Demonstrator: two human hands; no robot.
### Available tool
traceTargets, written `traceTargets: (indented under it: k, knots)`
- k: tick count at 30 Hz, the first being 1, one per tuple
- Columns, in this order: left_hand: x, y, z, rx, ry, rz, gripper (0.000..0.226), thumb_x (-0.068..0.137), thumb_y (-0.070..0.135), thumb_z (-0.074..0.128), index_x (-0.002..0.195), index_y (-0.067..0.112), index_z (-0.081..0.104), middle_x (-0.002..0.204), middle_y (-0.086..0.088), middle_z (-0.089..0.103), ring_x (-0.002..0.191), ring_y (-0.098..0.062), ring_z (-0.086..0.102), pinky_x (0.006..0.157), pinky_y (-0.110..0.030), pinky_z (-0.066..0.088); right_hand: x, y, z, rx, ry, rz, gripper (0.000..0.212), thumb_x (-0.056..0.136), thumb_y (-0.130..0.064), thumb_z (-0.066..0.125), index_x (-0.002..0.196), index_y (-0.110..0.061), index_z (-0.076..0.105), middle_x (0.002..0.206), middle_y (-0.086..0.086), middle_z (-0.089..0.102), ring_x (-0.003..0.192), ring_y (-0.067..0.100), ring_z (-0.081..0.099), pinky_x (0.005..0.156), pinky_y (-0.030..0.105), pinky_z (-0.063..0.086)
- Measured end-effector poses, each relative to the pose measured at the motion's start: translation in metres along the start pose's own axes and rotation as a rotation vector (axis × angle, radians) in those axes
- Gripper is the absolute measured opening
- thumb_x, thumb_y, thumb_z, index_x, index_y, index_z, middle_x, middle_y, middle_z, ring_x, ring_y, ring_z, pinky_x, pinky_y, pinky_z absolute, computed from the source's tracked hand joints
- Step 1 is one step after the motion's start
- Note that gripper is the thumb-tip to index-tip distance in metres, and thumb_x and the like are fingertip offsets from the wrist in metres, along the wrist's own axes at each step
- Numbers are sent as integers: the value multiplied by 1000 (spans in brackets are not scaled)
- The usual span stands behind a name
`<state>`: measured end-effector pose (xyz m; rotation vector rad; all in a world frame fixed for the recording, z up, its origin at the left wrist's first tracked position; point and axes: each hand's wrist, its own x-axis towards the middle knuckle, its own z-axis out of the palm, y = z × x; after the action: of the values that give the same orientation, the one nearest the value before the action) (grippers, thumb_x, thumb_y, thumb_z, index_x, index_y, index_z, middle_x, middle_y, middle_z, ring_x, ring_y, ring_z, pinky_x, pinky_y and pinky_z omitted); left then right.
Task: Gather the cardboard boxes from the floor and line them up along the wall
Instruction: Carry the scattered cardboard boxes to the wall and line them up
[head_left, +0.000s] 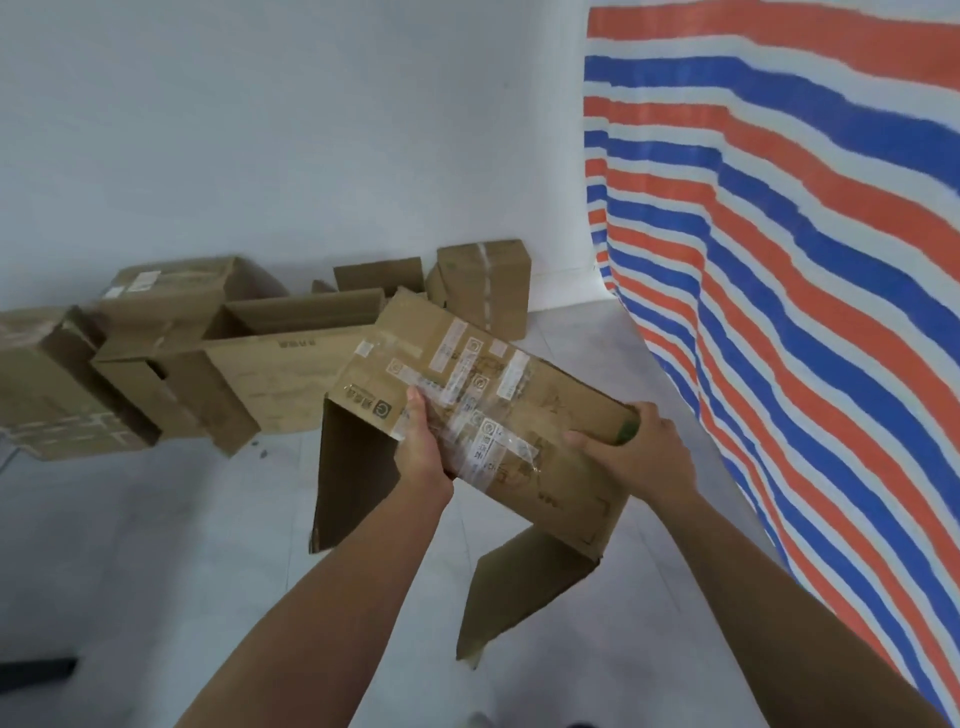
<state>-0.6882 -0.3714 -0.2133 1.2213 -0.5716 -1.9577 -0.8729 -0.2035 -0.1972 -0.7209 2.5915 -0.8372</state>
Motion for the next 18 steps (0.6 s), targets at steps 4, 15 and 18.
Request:
traceTargets:
  k: [4,15,18]
  knots:
    - [88,25,68,182,-50,-7,57,75,60,76,115,21,64,102,-1,76,92,-23,74,88,-49,58,107,-22,5,-268,-159,87,135,34,-112,14,134,-26,45,132,1,59,117,27,58,101,45,49]
    - [344,59,251,600,-124,-107,59,75,59,77,116,20,63,105,-4,75,95,-25,73,86,-47,58,397,-76,86,184,-501,189,118,40,-103,57,137,-35,51,135,-4,60,118,24,60,104,47,49]
    - [399,71,288,658,-185,-80,50,89,40,70,126,12,53,112,-10,70,97,-26,71,85,-46,59,459,-88,94,329,-438,272,119,43,-100,58,139,-31,51,136,-2,58,120,27,57,104,48,49]
